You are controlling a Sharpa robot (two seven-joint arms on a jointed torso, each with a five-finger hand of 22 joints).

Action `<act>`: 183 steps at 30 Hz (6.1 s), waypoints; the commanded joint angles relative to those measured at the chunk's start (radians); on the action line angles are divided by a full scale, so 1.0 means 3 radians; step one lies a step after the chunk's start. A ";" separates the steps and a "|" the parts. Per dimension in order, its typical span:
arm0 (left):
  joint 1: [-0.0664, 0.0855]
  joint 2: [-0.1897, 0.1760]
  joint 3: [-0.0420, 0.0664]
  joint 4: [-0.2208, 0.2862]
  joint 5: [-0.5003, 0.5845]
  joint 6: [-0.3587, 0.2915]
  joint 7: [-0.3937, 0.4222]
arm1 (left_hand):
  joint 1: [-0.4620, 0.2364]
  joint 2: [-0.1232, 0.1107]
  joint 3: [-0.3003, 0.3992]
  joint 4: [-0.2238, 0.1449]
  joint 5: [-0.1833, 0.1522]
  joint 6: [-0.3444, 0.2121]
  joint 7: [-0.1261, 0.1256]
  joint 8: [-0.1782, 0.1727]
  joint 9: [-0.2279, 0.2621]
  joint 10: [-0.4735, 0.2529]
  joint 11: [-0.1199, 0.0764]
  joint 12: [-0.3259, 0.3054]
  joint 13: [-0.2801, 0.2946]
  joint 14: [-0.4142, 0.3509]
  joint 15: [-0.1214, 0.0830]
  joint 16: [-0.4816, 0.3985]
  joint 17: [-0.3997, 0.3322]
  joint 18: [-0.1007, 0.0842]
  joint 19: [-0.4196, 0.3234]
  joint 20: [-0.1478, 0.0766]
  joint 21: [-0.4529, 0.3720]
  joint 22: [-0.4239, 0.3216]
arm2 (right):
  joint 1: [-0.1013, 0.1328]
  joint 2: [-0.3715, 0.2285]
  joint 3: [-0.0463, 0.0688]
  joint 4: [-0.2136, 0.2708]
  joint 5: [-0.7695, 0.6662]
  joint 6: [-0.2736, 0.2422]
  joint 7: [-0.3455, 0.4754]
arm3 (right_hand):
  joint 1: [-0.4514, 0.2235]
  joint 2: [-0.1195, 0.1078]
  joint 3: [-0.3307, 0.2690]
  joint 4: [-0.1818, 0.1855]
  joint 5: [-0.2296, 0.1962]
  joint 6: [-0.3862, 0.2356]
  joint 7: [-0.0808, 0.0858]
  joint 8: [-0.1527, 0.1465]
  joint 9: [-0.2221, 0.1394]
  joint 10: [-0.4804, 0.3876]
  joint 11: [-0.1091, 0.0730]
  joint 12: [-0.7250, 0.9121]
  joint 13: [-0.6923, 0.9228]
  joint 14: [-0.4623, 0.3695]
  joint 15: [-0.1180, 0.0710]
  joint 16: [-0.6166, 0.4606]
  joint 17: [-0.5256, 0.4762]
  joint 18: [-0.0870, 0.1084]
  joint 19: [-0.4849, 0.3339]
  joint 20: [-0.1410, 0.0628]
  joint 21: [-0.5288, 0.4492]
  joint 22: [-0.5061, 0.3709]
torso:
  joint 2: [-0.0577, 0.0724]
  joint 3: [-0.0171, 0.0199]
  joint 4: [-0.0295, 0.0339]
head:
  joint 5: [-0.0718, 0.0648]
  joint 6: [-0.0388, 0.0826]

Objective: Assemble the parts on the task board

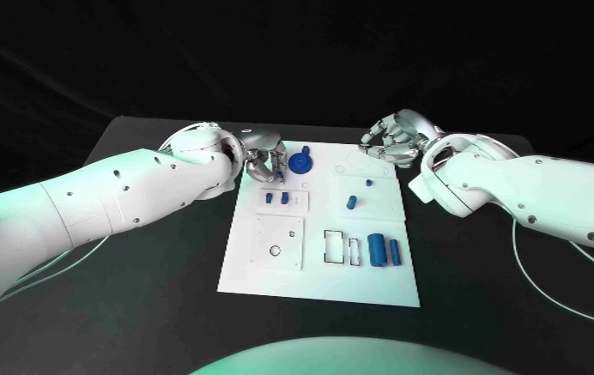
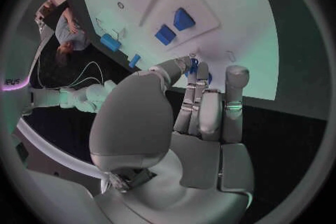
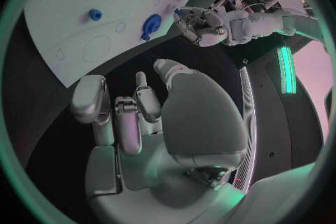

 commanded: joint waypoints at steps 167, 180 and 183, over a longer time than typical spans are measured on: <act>-0.0003 -0.1029 0.0094 0.0798 0.4619 -0.0199 0.1307 | -0.0092 0.0064 -0.0708 0.0605 0.0410 -0.0508 0.0122 -0.0086 -0.0123 -0.0426 0.0133 0.0178 0.0402 -0.1010 0.0112 -0.0783 -0.1870 0.0120 -0.0542 0.0126 -0.1274 -0.0213 | -0.0332 0.0160 -0.0008 -0.0261 -0.2551 0.0920 -0.0206 | 0.0262 -0.0017 0.0957 -0.0816 -0.0654 0.0653 0.0017 -0.0222 0.0118 -0.0333 0.0067 -0.3916 -0.3423 0.0183 0.0029 -0.0255 0.0065 0.0073 -0.0003 0.0037 -0.0248 0.0043 | -0.0002 -0.0002 -0.0001 | -0.0169 -0.0043; -0.0003 -0.1016 0.0094 0.0785 0.4619 -0.0206 0.1261 | -0.0084 0.0052 -0.0700 0.0596 0.0447 -0.0527 0.0129 -0.0089 -0.0129 -0.0435 0.0138 0.0181 0.0395 -0.1015 0.0116 -0.0796 -0.1880 0.0117 -0.0539 0.0126 -0.1284 -0.0225 | -0.0331 0.0116 -0.0005 -0.0165 -0.2638 0.0639 -0.0296 | 0.0166 -0.0031 0.1016 -0.0861 -0.0541 0.0687 0.0006 -0.0206 0.0169 -0.0265 0.0057 -0.3974 -0.3416 0.0188 0.0021 -0.0238 0.0088 0.0063 0.0009 0.0028 -0.0187 0.0101 | -0.0009 -0.0007 0.0003 | -0.0180 -0.0036; -0.0003 -0.1008 0.0093 0.0773 0.4624 -0.0213 0.1247 | -0.0095 0.0038 -0.0704 0.0600 0.0462 -0.0567 0.0142 -0.0101 -0.0138 -0.0437 0.0144 0.0187 0.0391 -0.1016 0.0120 -0.0804 -0.1887 0.0116 -0.0537 0.0128 -0.1293 -0.0236 | -0.0316 0.0086 -0.0001 -0.0112 -0.2630 0.0602 -0.0299 | 0.0155 -0.0032 0.1022 -0.0865 -0.0523 0.0689 0.0005 -0.0205 0.0175 -0.0258 0.0056 -0.3980 -0.3415 0.0188 0.0020 -0.0237 0.0089 0.0063 0.0010 0.0027 -0.0183 0.0107 | -0.0010 -0.0006 0.0003 | -0.0181 -0.0029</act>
